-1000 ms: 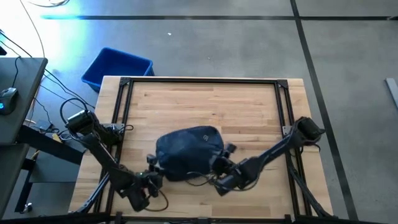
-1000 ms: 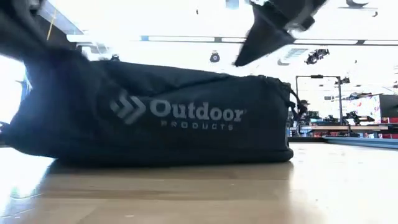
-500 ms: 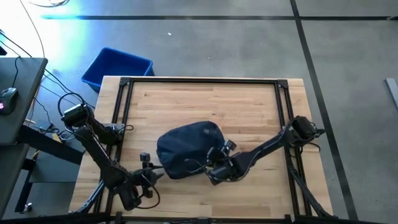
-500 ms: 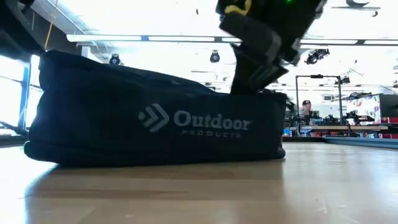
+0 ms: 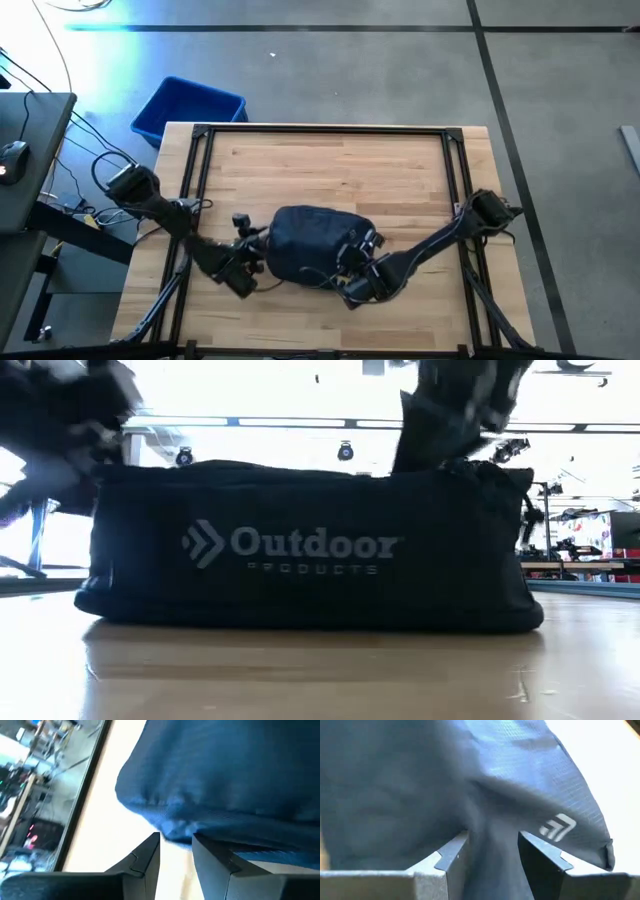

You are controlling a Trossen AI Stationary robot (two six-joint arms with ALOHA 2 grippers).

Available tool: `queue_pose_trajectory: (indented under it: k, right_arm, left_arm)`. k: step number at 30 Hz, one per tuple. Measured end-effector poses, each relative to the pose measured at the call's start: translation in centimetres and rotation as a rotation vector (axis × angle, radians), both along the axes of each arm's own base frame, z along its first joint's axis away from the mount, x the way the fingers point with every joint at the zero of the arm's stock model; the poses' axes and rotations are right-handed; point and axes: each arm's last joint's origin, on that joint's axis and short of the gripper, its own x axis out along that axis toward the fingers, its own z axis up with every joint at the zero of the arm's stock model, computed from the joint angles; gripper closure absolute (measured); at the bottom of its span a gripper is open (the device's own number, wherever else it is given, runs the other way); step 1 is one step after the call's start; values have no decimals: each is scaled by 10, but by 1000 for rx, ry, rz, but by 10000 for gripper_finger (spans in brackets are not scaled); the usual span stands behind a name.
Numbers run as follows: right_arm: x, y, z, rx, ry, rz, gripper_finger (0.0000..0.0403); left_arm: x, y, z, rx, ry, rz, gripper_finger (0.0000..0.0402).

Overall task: Unpack backpack
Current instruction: Move the black backpack to the center of the table

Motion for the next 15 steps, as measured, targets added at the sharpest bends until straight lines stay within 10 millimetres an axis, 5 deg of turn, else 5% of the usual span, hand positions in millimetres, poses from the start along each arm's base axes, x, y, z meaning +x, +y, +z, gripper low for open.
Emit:
queue_pose_trajectory:
  k: [6,15]
  right_arm:
    - [-4,-37,-23,-103,55,-98,247]
    - [-6,-67,-22,-199,167,-171,247]
  left_arm:
    - [13,21,-6,9,10,58,314]
    - [27,57,-1,104,126,96,320]
